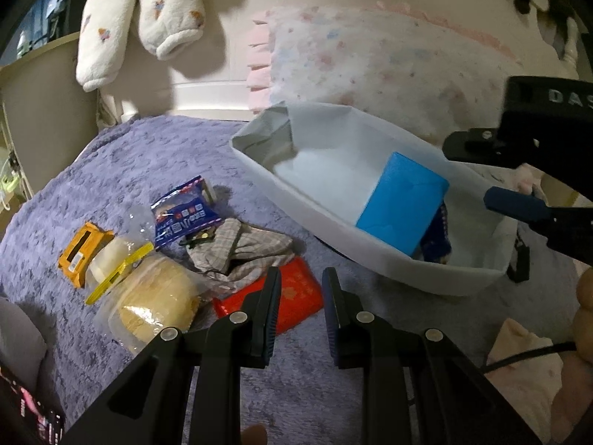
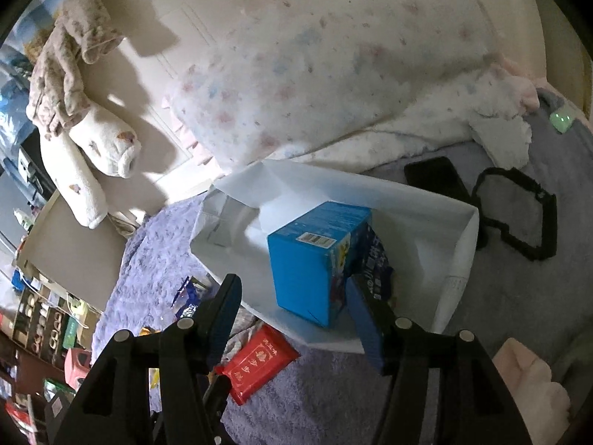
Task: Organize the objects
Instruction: 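Return the right gripper to the bagged round bread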
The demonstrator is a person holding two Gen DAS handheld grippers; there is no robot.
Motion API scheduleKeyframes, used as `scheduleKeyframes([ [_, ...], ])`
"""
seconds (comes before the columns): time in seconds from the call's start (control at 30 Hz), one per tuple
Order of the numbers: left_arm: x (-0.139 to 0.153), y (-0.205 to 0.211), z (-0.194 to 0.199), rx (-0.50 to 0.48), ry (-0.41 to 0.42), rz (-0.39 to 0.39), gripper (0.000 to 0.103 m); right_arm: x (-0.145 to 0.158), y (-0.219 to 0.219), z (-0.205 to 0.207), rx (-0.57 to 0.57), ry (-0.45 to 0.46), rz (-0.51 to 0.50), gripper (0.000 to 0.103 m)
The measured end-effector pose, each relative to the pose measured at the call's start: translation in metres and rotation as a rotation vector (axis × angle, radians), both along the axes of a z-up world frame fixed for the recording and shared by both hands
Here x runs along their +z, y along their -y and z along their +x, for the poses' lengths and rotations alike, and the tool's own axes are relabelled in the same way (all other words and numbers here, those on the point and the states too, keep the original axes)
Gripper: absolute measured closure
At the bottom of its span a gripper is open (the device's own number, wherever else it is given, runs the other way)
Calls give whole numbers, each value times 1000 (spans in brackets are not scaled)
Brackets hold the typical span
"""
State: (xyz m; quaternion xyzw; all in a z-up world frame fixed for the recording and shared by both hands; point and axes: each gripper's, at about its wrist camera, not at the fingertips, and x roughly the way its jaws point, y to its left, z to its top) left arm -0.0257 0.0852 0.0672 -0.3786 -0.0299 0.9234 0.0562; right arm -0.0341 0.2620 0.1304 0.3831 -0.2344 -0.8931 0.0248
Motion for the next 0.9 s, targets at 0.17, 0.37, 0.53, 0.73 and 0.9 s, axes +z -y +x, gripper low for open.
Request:
scheduleKeyframes([
  [0.17,2,15,-2,64,-4,54,80,-5,20,-3,138,14,-25,45],
  [0.37,-8,36,-10,177,54,63,80,-13,51,-6,325,27,-82,45],
  [0.53,-18,62,-13,239,109,118,81,-19,73,-9,448,20,-121,45],
  [0.73,-22,96,-9,311,137,156,81,-40,105,-17,572,49,-167,45],
  [0.9,-19,121,-3,414,125,177,80,-62,121,-20,617,90,-209,45],
])
